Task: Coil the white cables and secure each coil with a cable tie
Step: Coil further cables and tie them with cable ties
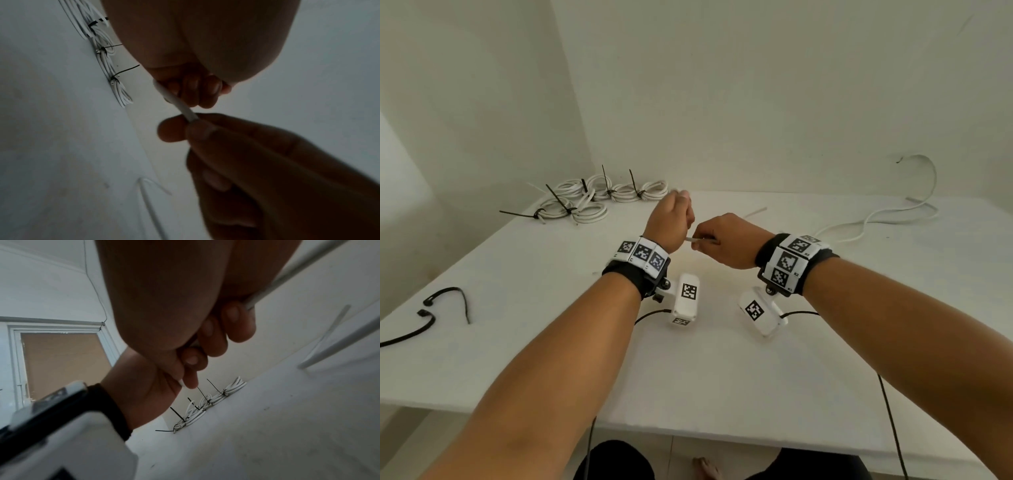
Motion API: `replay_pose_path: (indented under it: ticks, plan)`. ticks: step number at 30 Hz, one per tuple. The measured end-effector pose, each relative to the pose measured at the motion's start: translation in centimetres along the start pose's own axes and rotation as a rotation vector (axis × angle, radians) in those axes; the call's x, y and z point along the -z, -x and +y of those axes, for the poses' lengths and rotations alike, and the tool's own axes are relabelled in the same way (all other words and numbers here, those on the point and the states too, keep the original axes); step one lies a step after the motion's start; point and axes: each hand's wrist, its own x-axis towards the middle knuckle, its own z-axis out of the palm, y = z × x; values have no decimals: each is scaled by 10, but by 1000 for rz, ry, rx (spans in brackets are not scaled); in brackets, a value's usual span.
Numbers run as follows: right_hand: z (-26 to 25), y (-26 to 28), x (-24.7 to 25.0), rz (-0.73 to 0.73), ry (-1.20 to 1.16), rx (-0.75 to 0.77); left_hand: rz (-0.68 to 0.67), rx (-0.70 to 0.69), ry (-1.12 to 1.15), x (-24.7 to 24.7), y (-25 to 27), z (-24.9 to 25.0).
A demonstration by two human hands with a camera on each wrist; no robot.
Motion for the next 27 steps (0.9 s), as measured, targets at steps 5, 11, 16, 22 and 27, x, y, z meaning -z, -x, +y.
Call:
replay_pose_path:
  ticks: [5, 11, 16, 22, 27]
  plan:
    - [-3, 10, 16, 3, 50, 7, -108, 45, -109, -2, -1, -3]
    - [-11, 18, 27, -3, 127, 73, -320, 65, -188, -7, 8, 7]
    - [5, 27, 53, 126, 8, 13, -447, 107, 21, -13, 22, 8]
    - [15, 30, 72, 228, -145, -31, -518, 267, 480, -17, 30, 21]
    - [26, 31, 81, 286, -265, -38, -579, 310, 666, -13, 38, 36]
